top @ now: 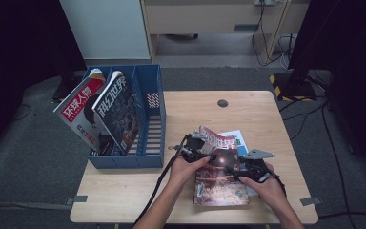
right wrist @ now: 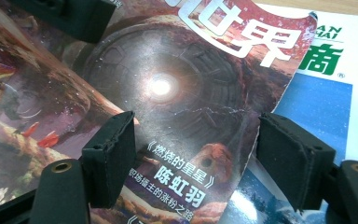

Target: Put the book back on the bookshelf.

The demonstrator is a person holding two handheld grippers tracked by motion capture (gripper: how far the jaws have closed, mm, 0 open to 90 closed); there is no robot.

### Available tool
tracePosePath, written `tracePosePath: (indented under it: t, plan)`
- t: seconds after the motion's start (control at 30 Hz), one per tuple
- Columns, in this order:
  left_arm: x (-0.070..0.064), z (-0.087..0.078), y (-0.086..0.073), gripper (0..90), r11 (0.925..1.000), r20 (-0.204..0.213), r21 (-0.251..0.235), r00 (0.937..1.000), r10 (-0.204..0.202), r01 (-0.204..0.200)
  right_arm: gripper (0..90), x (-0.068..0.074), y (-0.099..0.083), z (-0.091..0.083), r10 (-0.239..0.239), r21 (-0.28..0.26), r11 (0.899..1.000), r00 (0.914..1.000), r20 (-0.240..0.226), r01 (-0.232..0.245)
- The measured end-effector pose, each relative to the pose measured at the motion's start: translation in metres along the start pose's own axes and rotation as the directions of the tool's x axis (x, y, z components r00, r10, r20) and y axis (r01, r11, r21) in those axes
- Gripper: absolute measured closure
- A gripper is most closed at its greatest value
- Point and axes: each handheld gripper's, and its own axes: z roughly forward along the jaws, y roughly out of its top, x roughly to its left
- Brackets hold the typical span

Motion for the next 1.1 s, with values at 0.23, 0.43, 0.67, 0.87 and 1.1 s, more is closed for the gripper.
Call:
tracePosePath:
  t: [0.23,0.43,0.67,0.87,1.1]
  plan:
    - [-0.001,-0.011,0.002,77.6,0.9986,-0.022,-0.052,0.9998,-0.004,0.003,30.3,0.000,0.000,0.000,-0.006,0.008,1.000,0.9999,-0.011,0.006]
    - [-0.004,-0.016,0.003,79.4,0.9972,-0.021,-0.073,0.9997,0.014,-0.015,31.4,-0.001,0.003,-0.006,0.014,-0.032,0.999,0.9994,-0.031,-0.015]
    - [-0.005,-0.028,0.008,82.0,0.9944,-0.030,-0.099,0.9989,0.035,-0.038,31.9,-0.008,0.002,-0.011,0.043,-0.049,0.998,0.9987,-0.028,-0.044]
    - [-0.005,-0.031,0.010,82.4,0.9939,-0.035,-0.097,0.9982,0.049,-0.052,32.6,-0.006,0.002,-0.009,0.035,-0.034,0.999,0.9990,-0.028,-0.036]
    - [-0.011,-0.035,0.013,82.6,0.9892,-0.031,-0.116,0.9958,0.086,-0.089,32.6,-0.005,0.002,-0.006,0.036,-0.024,0.999,0.9986,-0.038,-0.037]
